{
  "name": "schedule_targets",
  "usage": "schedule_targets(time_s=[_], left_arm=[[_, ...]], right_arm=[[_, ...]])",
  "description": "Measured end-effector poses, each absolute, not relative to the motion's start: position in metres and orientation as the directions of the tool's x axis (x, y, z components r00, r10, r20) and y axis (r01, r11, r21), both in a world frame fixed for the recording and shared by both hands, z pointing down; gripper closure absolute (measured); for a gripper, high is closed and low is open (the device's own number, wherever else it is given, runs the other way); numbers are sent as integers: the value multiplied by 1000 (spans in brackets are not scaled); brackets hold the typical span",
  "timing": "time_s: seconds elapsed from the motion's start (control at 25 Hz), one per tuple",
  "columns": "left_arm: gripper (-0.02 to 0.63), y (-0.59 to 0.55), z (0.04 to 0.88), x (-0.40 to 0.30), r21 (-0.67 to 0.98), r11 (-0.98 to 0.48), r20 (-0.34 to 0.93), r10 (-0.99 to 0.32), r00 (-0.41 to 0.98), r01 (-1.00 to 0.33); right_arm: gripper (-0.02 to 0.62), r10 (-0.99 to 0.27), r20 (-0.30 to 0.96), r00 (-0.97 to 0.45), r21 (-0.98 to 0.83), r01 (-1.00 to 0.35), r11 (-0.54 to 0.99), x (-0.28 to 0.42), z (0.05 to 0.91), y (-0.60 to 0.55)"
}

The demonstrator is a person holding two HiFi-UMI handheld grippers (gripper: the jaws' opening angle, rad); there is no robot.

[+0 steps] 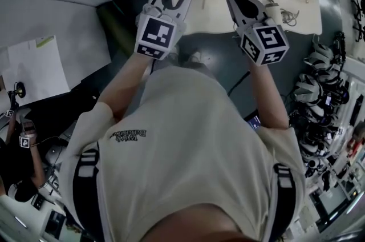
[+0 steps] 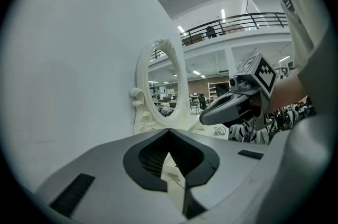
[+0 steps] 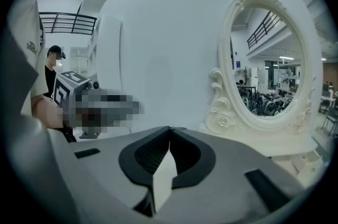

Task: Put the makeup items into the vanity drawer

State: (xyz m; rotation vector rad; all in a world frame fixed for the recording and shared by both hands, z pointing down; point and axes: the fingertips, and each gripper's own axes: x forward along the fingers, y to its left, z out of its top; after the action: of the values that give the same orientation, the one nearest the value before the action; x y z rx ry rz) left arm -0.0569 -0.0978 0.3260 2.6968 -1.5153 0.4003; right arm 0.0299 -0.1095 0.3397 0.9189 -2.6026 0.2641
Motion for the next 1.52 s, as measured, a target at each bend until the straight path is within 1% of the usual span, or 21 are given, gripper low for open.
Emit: schedule_targets(time_s=[0.08,0.12,0.16,0.52,0.8,0.88,0.92,1.04,1.16,1.44,1.52], left_arm=[[594,-111,343,-61,-101,-522,251,-837,486,-847],[594,-117,352,-63,-100,-520,260,-837,482,-848],[594,-123,360,-65,-101,-520,269,-835,480,-848],[594,-160,447,-61,-103,-564,349,-792,501,-819],[592,-172,508,-51,-52,-587,422,-746,515,-808],[592,-175,524,-51,-38,-589,439,-735,517,-807],[594,-177,532,-51,-33,-591,450,-729,516,-806],[594,-181,554,-52,-20,-597,488,-706,513,-802],[594,-182,572,-52,-14,-603,512,-690,512,-798],[592,-179,606,-52,8,-611,569,-648,506,-792],[594,-178,611,-53,12,-609,576,-644,503,-793]], right_arm=[[588,-554,435,-710,-63,-638,767,24,360,-120],[564,-546,452,-705,-72,-639,765,21,370,-124],[554,-539,469,-700,-81,-641,763,18,381,-128],[554,-483,610,-628,-128,-679,723,10,484,-161],[552,-421,698,-579,-177,-709,682,9,562,-169],[511,-406,718,-566,-185,-717,672,7,582,-170],[509,-400,728,-557,-186,-722,666,7,591,-171],[509,-391,755,-527,-187,-744,641,7,613,-173],[495,-379,777,-502,-188,-761,621,8,631,-173],[497,-347,821,-453,-188,-789,584,15,661,-172],[511,-337,831,-442,-190,-796,575,19,668,-170]])
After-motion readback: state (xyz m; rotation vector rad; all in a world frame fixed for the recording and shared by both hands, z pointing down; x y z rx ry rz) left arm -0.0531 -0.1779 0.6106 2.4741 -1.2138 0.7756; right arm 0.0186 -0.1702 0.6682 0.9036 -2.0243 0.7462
